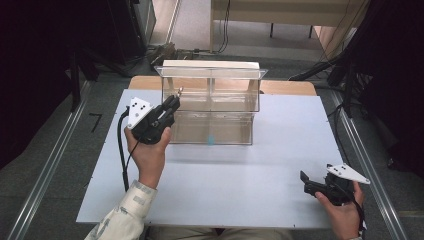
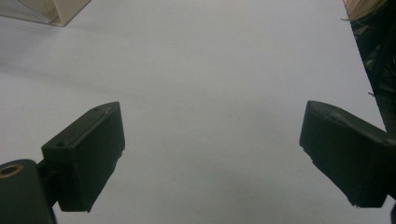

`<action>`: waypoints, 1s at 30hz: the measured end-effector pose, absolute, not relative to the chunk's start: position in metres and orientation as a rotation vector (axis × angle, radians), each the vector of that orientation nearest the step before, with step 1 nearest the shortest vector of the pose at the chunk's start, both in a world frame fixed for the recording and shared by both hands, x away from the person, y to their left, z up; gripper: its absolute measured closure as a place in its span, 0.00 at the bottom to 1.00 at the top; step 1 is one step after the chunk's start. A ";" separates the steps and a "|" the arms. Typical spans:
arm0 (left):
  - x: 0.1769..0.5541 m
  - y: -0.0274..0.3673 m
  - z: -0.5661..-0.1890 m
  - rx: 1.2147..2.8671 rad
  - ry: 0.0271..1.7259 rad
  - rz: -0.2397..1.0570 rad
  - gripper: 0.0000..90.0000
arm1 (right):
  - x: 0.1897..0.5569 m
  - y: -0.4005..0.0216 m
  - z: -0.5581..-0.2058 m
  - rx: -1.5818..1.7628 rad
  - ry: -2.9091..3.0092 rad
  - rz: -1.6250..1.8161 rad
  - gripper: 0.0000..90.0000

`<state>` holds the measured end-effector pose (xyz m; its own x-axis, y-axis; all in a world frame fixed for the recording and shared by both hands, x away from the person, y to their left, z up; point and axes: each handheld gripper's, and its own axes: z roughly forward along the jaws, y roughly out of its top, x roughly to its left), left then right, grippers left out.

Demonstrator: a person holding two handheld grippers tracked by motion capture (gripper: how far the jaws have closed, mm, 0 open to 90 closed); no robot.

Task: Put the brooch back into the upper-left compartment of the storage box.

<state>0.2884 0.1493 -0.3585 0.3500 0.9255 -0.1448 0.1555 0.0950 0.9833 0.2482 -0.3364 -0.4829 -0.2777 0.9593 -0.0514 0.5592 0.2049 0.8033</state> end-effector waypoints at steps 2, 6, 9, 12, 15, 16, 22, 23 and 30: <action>0.290 0.149 -0.359 1.366 1.086 0.780 0.88 | 0.248 -0.336 -0.483 1.407 1.923 0.924 0.06; 0.294 0.148 -0.360 1.363 1.089 0.782 0.88 | 0.248 -0.336 -0.483 1.406 1.925 0.925 0.06; 0.297 0.148 -0.361 1.362 1.095 0.783 0.88 | 0.248 -0.336 -0.483 1.406 1.924 0.926 0.06; 0.299 0.148 -0.361 1.358 1.098 0.784 0.88 | 0.248 -0.337 -0.483 1.405 1.926 0.925 0.06; 0.301 0.148 -0.360 1.357 1.101 0.786 0.88 | 0.248 -0.337 -0.483 1.405 1.928 0.926 0.06; 0.302 0.148 -0.360 1.357 1.102 0.787 0.88 | 0.248 -0.337 -0.483 1.404 1.928 0.926 0.06; 0.307 0.146 -0.359 1.363 1.109 0.792 0.88 | 0.248 -0.337 -0.483 1.404 1.929 0.927 0.06; 0.308 0.146 -0.360 1.363 1.111 0.794 0.88 | 0.248 -0.337 -0.483 1.404 1.929 0.927 0.06; 0.313 0.146 -0.362 1.376 1.122 0.809 0.88 | 0.249 -0.337 -0.483 1.404 1.930 0.928 0.06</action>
<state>0.3130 0.1458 -0.3621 0.3108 0.9411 -0.1333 0.1716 0.0824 0.9817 0.2485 -0.3371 -0.4831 -0.2839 0.9576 -0.0489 0.5599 0.2069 0.8023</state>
